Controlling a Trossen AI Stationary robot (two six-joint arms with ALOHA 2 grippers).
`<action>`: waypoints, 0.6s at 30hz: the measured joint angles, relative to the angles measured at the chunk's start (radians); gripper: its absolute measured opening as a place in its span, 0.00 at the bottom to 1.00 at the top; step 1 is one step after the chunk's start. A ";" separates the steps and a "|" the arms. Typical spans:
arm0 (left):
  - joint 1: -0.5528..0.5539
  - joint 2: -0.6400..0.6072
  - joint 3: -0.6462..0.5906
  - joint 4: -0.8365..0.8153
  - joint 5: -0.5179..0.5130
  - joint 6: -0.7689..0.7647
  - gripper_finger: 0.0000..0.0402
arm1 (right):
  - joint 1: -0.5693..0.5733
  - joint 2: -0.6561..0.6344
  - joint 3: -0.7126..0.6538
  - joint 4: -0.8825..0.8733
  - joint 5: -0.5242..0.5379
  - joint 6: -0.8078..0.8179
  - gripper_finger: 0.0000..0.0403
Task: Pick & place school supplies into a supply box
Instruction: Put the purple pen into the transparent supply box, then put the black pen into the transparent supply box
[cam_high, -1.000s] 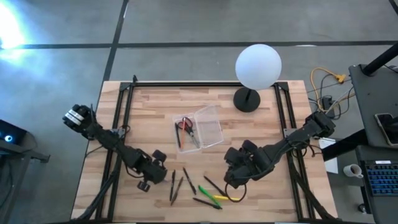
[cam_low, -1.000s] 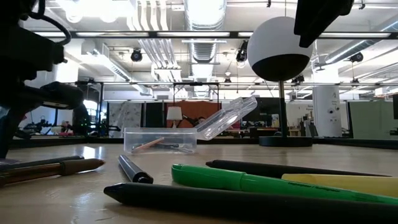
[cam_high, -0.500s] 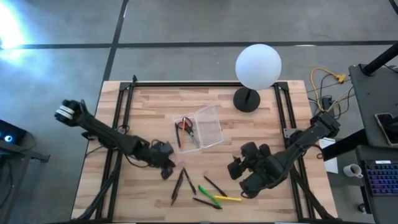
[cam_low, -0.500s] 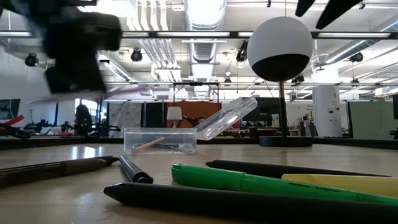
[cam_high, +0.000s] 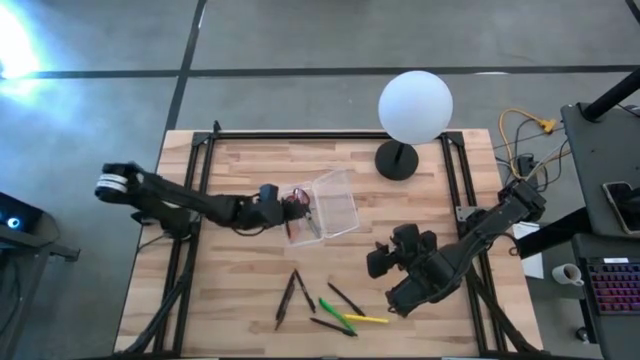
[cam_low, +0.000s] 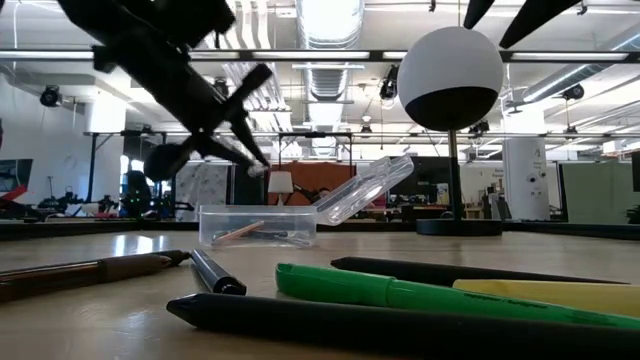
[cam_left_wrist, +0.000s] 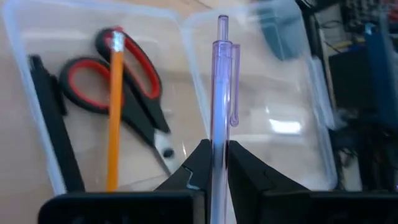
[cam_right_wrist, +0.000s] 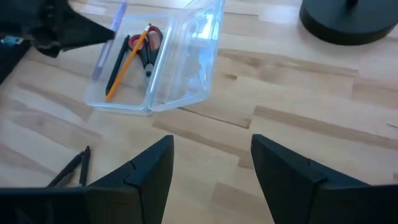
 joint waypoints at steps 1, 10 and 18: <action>0.005 0.018 0.010 0.001 -0.001 0.001 0.04 | 0.000 0.000 -0.003 0.000 -0.002 0.001 0.51; 0.011 0.111 0.086 -0.171 0.038 0.000 0.16 | 0.000 0.001 -0.017 0.008 -0.064 -0.036 0.51; -0.005 0.080 0.181 -0.369 0.076 0.075 0.31 | 0.000 0.001 -0.035 0.085 -0.185 -0.217 0.51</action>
